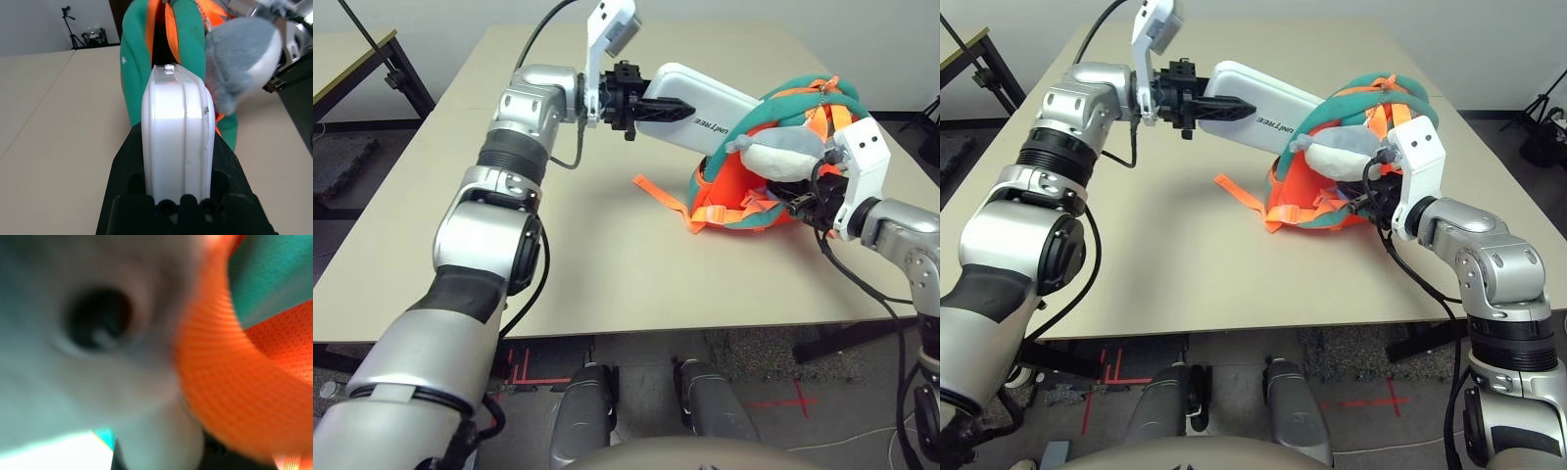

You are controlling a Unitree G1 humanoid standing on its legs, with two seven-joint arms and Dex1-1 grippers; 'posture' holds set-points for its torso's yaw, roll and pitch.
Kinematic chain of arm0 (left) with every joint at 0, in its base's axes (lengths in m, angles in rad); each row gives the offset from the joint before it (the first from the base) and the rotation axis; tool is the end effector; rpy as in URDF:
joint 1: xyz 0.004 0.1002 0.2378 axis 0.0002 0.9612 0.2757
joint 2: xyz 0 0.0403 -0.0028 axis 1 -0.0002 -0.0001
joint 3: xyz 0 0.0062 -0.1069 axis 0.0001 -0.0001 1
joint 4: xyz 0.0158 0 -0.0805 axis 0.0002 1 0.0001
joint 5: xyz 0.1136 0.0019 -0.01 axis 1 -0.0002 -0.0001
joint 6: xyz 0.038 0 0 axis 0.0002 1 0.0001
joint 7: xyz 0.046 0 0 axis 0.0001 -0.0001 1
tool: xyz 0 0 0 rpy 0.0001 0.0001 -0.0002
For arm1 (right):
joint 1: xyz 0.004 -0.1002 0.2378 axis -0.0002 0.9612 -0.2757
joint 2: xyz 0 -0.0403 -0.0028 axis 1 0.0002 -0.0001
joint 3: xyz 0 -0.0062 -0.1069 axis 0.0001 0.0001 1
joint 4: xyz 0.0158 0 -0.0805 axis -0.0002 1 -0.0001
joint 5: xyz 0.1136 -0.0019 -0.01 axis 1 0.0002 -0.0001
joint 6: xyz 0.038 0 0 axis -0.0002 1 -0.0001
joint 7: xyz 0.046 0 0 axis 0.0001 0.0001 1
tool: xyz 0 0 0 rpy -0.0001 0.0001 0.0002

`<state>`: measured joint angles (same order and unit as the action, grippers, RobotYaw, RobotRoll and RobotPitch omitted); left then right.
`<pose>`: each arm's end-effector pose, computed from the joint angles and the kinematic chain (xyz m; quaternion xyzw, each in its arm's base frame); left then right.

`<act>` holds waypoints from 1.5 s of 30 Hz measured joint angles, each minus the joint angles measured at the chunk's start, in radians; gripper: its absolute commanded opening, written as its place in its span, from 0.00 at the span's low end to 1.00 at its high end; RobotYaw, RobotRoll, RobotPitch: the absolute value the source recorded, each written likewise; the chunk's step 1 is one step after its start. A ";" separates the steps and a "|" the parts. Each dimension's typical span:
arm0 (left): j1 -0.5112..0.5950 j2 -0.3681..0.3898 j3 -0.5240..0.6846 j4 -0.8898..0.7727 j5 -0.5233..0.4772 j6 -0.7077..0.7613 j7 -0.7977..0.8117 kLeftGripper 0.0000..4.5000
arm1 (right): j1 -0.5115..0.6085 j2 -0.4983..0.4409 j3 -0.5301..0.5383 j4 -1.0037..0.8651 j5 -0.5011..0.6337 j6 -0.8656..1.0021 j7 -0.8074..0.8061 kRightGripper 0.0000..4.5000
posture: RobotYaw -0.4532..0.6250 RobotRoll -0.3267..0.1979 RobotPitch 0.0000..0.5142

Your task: Put the pencil case into the backpack and zip it.

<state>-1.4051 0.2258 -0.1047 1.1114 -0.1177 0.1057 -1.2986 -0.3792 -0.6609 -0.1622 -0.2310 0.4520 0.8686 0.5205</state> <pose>0.3976 0.1089 0.2664 0.1503 0.0082 -0.6470 0.7475 0.2567 -0.2510 0.1873 -0.0719 0.1271 0.2335 0.9613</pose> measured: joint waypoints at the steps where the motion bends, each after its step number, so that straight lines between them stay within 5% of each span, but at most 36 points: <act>1: -0.003 -0.008 -0.001 0.011 0.010 -0.015 0.009 0.28 | 0.000 0.001 0.000 0.000 -0.001 0.000 0.001 0.05 | 0.21 0.62 0.20; 13: -0.023 -0.134 -0.002 0.128 0.102 -0.128 0.192 0.28 | -0.006 0.012 0.013 0.006 -0.011 -0.011 0.003 0.05 | 0.22 0.62 0.20; 22: -0.039 -0.097 0.085 0.134 0.074 -0.079 0.235 1.00 | -0.022 0.020 0.030 0.021 -0.025 -0.026 0.008 0.05 | 0.22 0.62 0.20; 30: -0.095 0.034 0.189 0.036 -0.020 0.035 0.141 1.00 | -0.032 0.022 0.035 0.044 -0.036 -0.043 0.022 0.05 | 0.24 0.62 0.18; 37: -0.041 0.068 0.177 -0.091 -0.027 0.101 0.097 1.00 | -0.045 0.026 0.039 0.069 -0.047 -0.053 0.034 0.05 | 0.24 0.62 0.17; 40: 0.001 0.066 0.159 -0.118 -0.026 0.122 0.093 0.86 | -0.048 0.027 0.041 0.073 -0.048 -0.057 0.036 0.05 | 0.24 0.62 0.17; 45: 0.045 0.065 0.135 -0.174 -0.027 0.152 0.093 0.41 | -0.049 0.027 0.042 0.074 -0.051 -0.057 0.037 0.05 | 0.24 0.62 0.17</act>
<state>-1.3603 0.2910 0.0306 0.9370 -0.1444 0.2575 -1.2058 -0.4278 -0.6341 -0.1198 -0.1574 0.4012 0.8116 0.5570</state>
